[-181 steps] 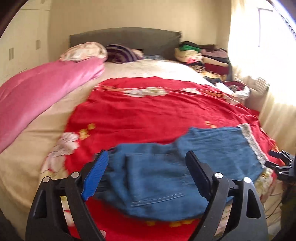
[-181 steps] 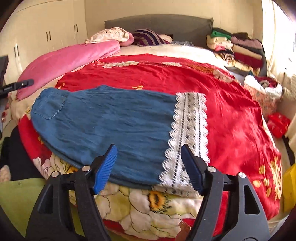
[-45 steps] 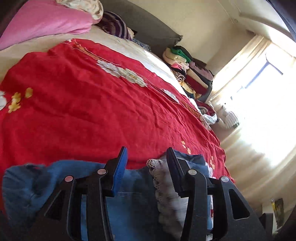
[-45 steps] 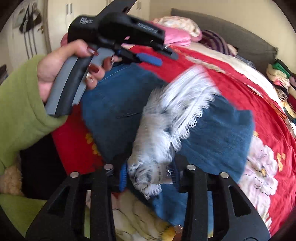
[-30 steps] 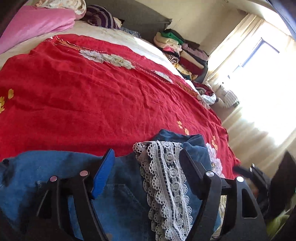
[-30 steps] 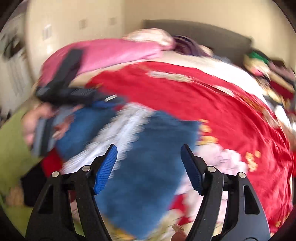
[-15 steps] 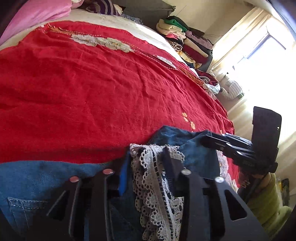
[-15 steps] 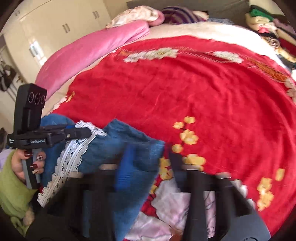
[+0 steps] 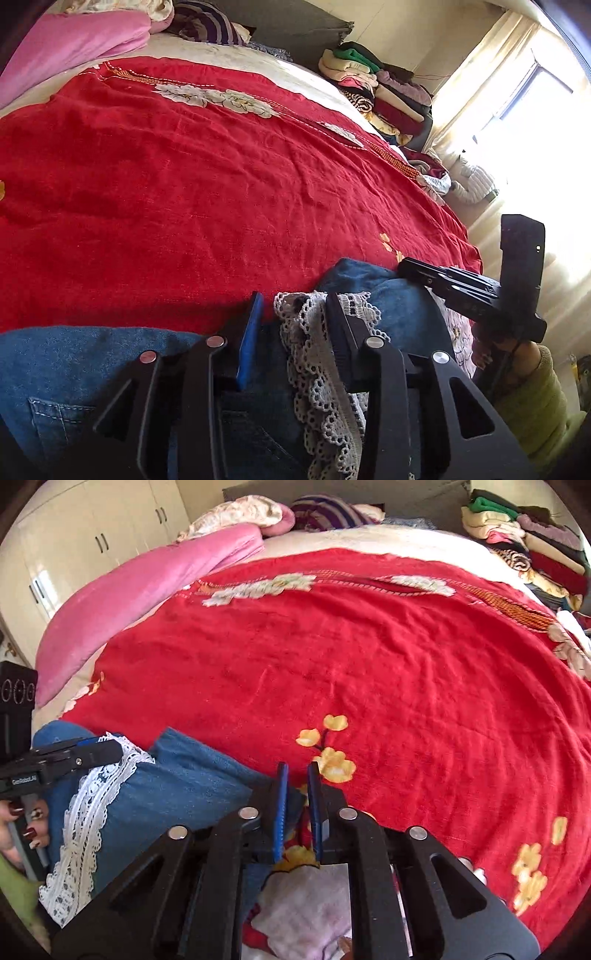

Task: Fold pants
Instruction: 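Lift the lace hem with both tools, fold it over the denim, release, then move both tools back over the folded denim pants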

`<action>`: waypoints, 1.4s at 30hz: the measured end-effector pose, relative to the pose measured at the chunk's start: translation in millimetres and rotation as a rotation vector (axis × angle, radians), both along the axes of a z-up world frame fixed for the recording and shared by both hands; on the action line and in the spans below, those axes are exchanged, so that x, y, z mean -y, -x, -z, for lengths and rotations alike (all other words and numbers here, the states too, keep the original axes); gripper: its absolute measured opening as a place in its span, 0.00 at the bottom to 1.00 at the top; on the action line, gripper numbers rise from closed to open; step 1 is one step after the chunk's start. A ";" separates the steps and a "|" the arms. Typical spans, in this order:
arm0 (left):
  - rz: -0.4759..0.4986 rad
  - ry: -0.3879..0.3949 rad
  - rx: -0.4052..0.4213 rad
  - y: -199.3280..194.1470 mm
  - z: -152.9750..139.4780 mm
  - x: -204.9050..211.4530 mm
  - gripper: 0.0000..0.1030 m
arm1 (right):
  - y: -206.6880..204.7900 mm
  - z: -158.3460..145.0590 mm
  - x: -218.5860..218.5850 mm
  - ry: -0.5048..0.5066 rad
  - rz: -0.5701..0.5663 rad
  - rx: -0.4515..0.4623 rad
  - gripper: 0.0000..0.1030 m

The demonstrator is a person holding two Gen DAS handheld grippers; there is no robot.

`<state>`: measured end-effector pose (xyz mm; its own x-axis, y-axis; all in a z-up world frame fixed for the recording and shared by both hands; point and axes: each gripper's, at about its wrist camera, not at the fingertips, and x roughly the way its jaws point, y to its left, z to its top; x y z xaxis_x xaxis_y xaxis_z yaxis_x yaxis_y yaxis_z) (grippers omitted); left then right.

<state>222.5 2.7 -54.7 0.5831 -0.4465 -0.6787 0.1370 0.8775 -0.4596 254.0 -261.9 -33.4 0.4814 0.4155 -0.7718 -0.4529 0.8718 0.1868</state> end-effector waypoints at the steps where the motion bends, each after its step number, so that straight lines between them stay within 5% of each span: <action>1: -0.005 0.003 0.000 0.6 -0.4 -1.3 0.38 | 2.3 -3.0 2.5 0.007 0.010 0.015 0.12; 9: -0.040 -0.049 0.054 19.1 -23.6 -9.2 0.55 | 38.3 -28.8 17.4 0.002 0.032 0.105 0.51; 14: -0.060 -0.111 0.098 33.0 -39.9 -9.1 0.57 | 56.5 -36.1 17.3 0.004 0.049 0.140 0.66; 15: -0.062 -0.121 0.105 34.9 -42.2 -8.4 0.66 | 60.6 -37.7 17.0 0.000 0.052 0.147 0.70; 17: -0.067 -0.144 0.117 39.4 -46.4 -7.4 0.71 | 67.7 -39.9 16.0 -0.004 0.055 0.158 0.74; 20: -0.071 -0.166 0.135 46.9 -53.4 -4.8 0.72 | 79.4 -44.4 14.4 0.005 0.055 0.180 0.79; 23: -0.082 -0.177 0.148 52.1 -59.5 -3.6 0.92 | 88.1 -48.9 16.0 0.011 0.060 0.201 0.82; 42: -0.058 -0.280 0.194 105.7 -84.5 12.7 0.95 | 141.9 -69.6 26.9 0.012 0.055 0.240 0.89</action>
<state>116.9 -10.0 29.8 0.7321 -0.2207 -0.6444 0.1439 0.9748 -0.1704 112.1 -288.9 36.3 0.6733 0.3751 -0.6372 -0.4347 0.8979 0.0692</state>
